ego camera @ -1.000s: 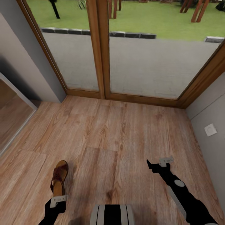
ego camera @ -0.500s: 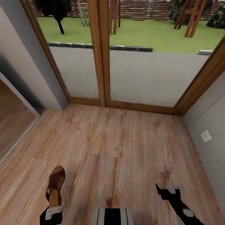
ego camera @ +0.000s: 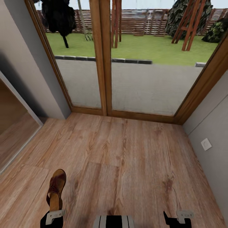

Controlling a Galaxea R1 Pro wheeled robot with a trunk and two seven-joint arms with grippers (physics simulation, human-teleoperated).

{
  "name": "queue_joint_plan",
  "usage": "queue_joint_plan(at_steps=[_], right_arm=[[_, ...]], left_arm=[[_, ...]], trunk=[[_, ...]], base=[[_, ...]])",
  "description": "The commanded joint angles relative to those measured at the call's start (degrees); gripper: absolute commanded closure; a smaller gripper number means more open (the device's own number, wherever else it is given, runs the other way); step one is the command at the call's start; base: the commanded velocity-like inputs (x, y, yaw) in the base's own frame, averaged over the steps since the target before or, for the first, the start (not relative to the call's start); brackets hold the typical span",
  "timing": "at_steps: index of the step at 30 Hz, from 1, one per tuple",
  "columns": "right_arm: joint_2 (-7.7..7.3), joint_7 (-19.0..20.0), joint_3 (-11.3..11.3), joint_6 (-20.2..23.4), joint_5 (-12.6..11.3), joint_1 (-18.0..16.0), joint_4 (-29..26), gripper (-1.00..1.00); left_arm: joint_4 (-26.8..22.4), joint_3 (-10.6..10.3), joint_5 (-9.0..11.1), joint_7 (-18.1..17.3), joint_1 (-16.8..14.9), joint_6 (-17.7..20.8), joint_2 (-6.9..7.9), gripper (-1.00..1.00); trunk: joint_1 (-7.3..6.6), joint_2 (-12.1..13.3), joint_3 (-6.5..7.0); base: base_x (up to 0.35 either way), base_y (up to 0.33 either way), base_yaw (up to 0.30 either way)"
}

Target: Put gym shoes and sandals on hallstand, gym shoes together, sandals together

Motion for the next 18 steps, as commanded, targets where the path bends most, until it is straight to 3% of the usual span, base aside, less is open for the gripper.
queue_joint_plan(at_steps=[1, 7, 12, 18], right_arm=[[0.14, 0.32, 0.32, -0.2, -0.66, -0.03, 0.29, -1.0], [0.46, 0.28, 0.32, -0.11, -0.9, -0.03, 0.61, -1.0], [2.57, 0.28, 0.32, -0.1, -0.71, -0.03, 0.65, -1.0], [3.22, 0.31, 0.3, -0.08, -0.53, -0.03, 0.7, -1.0]], left_arm=[[0.13, 0.47, -0.45, -0.46, -0.04, -0.15, -0.1, 1.0], [0.7, 0.38, -0.68, -0.57, -0.03, -0.09, -0.17, 1.0], [0.74, 0.39, -0.71, -0.58, -0.03, -0.07, -0.16, 1.0], [0.8, 0.35, -0.71, -0.58, 0.0, -0.06, -0.17, 1.0]], trunk=[[-0.03, 0.0, 0.29], [-0.19, 0.08, 2.16], [-0.32, 0.15, 3.71], [-0.47, 0.23, 5.58]], base=[[0.0, 0.0, 0.0], [0.0, 0.0, 0.0], [0.0, 0.0, 0.0], [0.0, 0.0, 0.0]])
